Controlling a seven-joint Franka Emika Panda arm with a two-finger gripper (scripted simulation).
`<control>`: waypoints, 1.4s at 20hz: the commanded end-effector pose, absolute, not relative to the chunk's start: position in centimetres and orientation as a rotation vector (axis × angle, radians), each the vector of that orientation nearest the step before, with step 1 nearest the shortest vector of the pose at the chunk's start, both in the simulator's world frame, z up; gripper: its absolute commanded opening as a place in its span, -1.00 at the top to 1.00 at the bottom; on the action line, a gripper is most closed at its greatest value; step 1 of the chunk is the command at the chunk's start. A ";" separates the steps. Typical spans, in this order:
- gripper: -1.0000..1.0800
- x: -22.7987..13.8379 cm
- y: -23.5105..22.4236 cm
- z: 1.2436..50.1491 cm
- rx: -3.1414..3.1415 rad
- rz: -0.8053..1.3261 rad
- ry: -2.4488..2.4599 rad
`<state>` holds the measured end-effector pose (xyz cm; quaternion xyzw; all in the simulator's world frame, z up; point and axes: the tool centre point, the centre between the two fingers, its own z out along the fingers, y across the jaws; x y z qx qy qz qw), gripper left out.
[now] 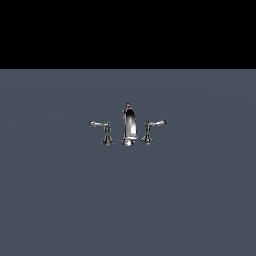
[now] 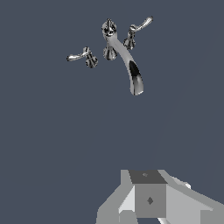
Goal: Turn on the faucet by rotating a designated handle.
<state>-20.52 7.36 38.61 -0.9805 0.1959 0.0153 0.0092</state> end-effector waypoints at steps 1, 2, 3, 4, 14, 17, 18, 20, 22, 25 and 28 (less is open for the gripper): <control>1.00 -19.6 8.4 37.3 -3.044 0.046 0.693; 1.00 -19.2 8.8 36.7 -3.037 0.046 0.724; 1.00 -18.8 9.1 36.2 -3.029 0.045 0.755; 1.00 -18.4 9.5 35.7 -3.021 0.045 0.786; 1.00 -13.9 12.6 30.6 -2.926 0.039 1.084; 1.00 -12.5 13.3 29.2 -2.894 0.038 1.167; 1.00 -12.0 13.5 28.7 -2.883 0.037 1.194; 1.00 -11.1 13.9 27.8 -2.860 0.036 1.247; 1.00 -10.1 14.2 26.9 -2.837 0.035 1.298; 1.00 -8.7 14.7 25.5 -2.802 0.033 1.373; 1.00 -7.3 15.0 24.2 -2.766 0.031 1.446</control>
